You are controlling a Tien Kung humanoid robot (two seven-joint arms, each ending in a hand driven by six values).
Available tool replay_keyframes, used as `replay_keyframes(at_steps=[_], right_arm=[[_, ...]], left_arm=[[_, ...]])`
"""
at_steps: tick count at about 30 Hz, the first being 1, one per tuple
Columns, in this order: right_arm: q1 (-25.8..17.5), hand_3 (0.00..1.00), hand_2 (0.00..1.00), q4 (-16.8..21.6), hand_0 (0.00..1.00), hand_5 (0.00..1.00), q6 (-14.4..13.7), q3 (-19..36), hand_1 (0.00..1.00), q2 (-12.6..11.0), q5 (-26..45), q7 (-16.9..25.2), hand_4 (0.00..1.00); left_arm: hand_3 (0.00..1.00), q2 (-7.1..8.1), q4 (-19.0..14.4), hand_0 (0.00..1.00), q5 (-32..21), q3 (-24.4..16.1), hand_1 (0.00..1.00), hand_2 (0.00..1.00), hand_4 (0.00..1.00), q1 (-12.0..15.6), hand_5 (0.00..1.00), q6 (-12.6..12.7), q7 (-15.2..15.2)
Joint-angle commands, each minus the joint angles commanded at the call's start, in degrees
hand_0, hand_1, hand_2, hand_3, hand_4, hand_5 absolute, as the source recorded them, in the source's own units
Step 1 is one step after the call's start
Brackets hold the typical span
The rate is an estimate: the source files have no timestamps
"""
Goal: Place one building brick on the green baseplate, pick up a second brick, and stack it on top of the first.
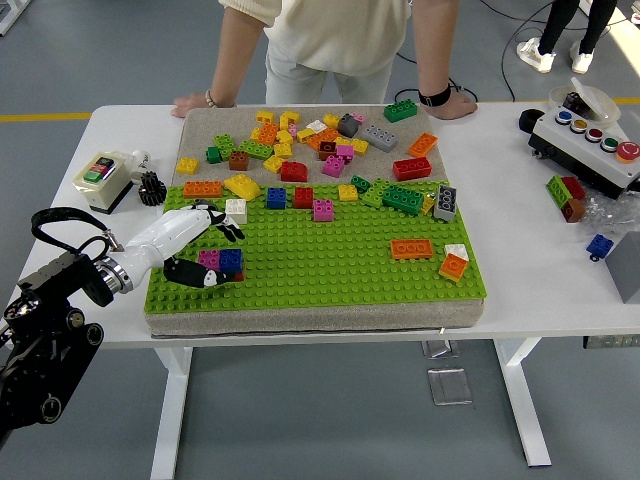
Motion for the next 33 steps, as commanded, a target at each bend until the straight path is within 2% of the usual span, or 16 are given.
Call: replay_keyframes(at_steps=[1, 2, 7, 8, 13, 14, 19, 20, 33], right_arm=[[0.0, 0.597, 0.710, 0.0, 0.741, 0.510, 0.0, 0.0, 0.658, 0.0, 0.0, 0.0, 0.921], [0.0, 0.597, 0.710, 0.0, 0.742, 0.510, 0.0, 0.0, 0.658, 0.0, 0.0, 0.0, 0.921], [0.1, 0.597, 0.710, 0.0, 0.742, 0.510, 0.0, 0.1, 0.658, 0.0, 0.0, 0.0, 0.921], [0.1, 0.597, 0.710, 0.0, 0.741, 0.510, 0.0, 0.1, 0.658, 0.0, 0.1, 0.0, 0.921], [0.1, 0.597, 0.710, 0.0, 0.741, 0.510, 0.0, 0.0, 0.658, 0.0, 0.0, -0.1, 0.921], [0.1, 0.597, 0.710, 0.0, 0.741, 0.510, 0.0, -0.1, 0.658, 0.0, 0.0, -0.1, 0.921], [-0.1, 0.597, 0.710, 0.0, 0.741, 0.510, 0.1, -0.2, 0.658, 0.0, 0.0, -0.4, 0.921], [-0.1, 0.597, 0.711, 0.0, 0.741, 0.510, 0.1, -0.2, 0.658, 0.0, 0.0, -0.4, 0.921], [0.0, 0.597, 0.711, 0.0, 0.741, 0.510, -0.1, -0.5, 0.658, 0.1, 0.1, -0.5, 0.922]], left_arm=[[0.680, 0.08, -0.9, 0.906, 0.0, -0.2, 0.716, 0.643, 0.919, 0.2, 0.201, -0.4, 0.0], [0.688, 0.10, -1.1, 0.971, 0.0, -0.3, 0.750, 0.725, 0.998, 0.3, 0.326, -0.5, 0.0], [0.688, 0.80, -3.6, 0.971, 0.0, -1.1, 0.750, 0.725, 0.998, 1.9, 0.326, -1.9, 0.0], [0.750, 0.93, -4.0, 0.998, 0.0, -1.2, 0.884, 0.866, 0.998, 2.2, 0.633, -2.2, -0.1], [0.750, 1.37, -4.4, 0.998, 0.0, -1.7, 0.884, 0.866, 0.998, 3.6, 0.633, -2.0, -0.5], [0.718, 1.47, -4.6, 0.998, 0.0, -1.8, 0.937, 0.921, 0.998, 4.0, 0.754, -1.8, -0.5], [0.718, 1.69, -4.4, 0.998, 0.0, -2.3, 0.937, 0.921, 0.998, 4.6, 0.754, -1.4, -0.7], [0.665, 1.70, -4.3, 0.998, 0.0, -2.3, 0.962, 0.943, 0.998, 4.7, 0.776, -1.5, -0.7], [0.665, 2.02, -5.0, 0.998, 0.0, -2.1, 0.965, 0.948, 0.998, 6.2, 0.814, -2.0, -0.5]])
